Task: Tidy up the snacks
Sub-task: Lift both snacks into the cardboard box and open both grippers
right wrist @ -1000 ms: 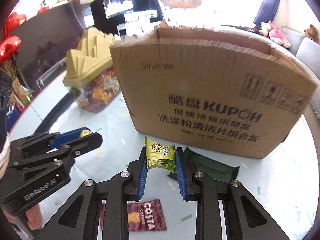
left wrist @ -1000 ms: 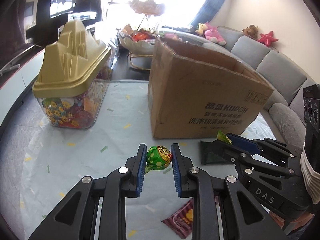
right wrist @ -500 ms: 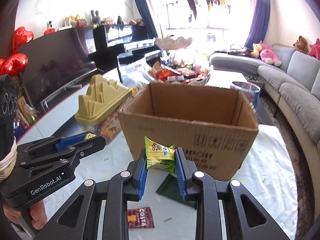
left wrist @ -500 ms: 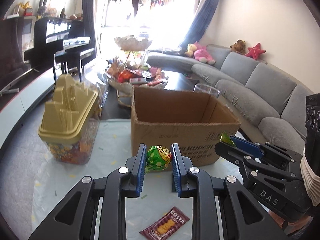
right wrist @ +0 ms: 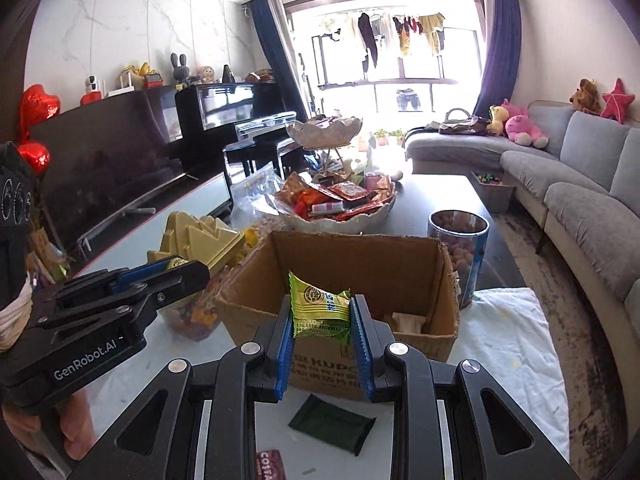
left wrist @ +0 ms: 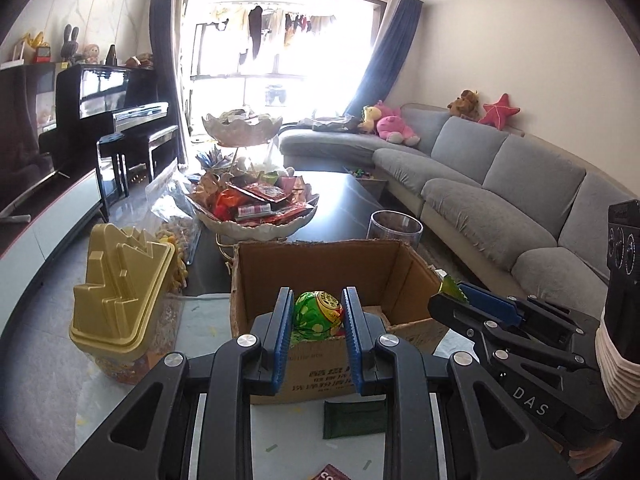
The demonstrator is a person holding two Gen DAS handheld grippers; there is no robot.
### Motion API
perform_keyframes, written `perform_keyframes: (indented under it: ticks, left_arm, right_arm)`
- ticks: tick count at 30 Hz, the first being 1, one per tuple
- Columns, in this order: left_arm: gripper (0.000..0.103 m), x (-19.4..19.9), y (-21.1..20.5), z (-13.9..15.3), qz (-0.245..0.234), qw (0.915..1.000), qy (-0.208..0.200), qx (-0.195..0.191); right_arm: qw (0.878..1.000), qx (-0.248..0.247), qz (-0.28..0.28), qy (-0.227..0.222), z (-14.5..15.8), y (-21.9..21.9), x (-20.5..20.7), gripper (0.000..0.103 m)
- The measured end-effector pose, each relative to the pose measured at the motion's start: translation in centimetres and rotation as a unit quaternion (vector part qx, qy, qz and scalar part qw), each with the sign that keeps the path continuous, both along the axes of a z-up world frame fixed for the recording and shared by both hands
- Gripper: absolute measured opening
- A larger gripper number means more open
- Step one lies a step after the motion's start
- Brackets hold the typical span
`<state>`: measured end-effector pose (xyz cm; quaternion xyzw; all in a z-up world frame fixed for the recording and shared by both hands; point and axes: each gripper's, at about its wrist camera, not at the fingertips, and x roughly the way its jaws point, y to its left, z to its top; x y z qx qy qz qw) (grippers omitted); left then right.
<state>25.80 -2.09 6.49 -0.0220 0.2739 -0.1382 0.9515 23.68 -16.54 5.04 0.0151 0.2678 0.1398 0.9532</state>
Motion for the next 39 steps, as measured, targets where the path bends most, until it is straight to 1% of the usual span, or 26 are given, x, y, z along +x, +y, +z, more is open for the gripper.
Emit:
perform_keyframes:
  ticks: [5,12,19,23,24,25,26,27,28,32,36,39]
  left_arm:
    - [0.025,2.0,-0.6,0.2,0.001,1.0000,-0.001,0.009]
    - [0.025,4.8,-1.5,-0.5,-0.003,0.9998,0.011,0.015]
    - [0.025,6.9,-2.1,-1.3,-0.006,0.9995,0.024,0.019]
    - [0.026,8.3,-2.3,-2.1,-0.008,0.9987,0.042,0.027]
    - [0.029,8.5,-2.4,-2.3,-0.008,0.9983,0.048,0.033]
    - [0.041,8.6,-2.5,-2.5,-0.006,0.9980,0.051,0.038]
    - [0.053,8.4,-2.3,-2.6,-0.002,0.9980,0.049,0.041]
    - [0.055,8.2,-2.2,-2.7,0.001,0.9981,0.045,0.042]
    - [0.055,7.8,-2.1,-2.8,0.004,0.9982,0.041,0.045]
    - [0.056,6.5,-1.9,-2.8,0.005,0.9981,0.034,0.051]
    - [0.059,4.6,-1.5,-2.5,0.007,0.9983,0.023,0.053]
    - [0.061,3.0,-1.0,-2.3,0.004,0.9984,0.017,0.053]
  right_arm:
    - [1.000,-0.003,-0.004,0.004,0.2,-0.6,1.9,0.028]
    - [1.000,-0.010,-0.010,0.009,-0.3,-1.1,4.2,0.028]
    - [1.000,-0.014,-0.010,0.017,-0.9,-1.6,6.2,0.028]
    - [0.999,-0.015,-0.013,0.025,-1.6,-1.7,7.3,0.028]
    - [0.999,-0.015,-0.017,0.027,-1.7,-1.7,7.5,0.028]
    - [0.999,-0.013,-0.021,0.029,-1.9,-1.8,7.7,0.030]
    - [0.999,-0.008,-0.025,0.035,-2.2,-2.0,7.8,0.040]
    - [0.999,-0.002,-0.030,0.040,-2.3,-2.2,7.9,0.048]
    - [0.998,0.006,-0.037,0.042,-2.5,-2.5,7.8,0.055]
    - [0.998,0.003,-0.044,0.040,-2.9,-2.4,6.8,0.055]
    - [0.999,-0.004,-0.041,0.032,-2.7,-1.9,5.1,0.055]
    - [0.999,-0.009,-0.040,0.030,-2.5,-1.6,3.8,0.060]
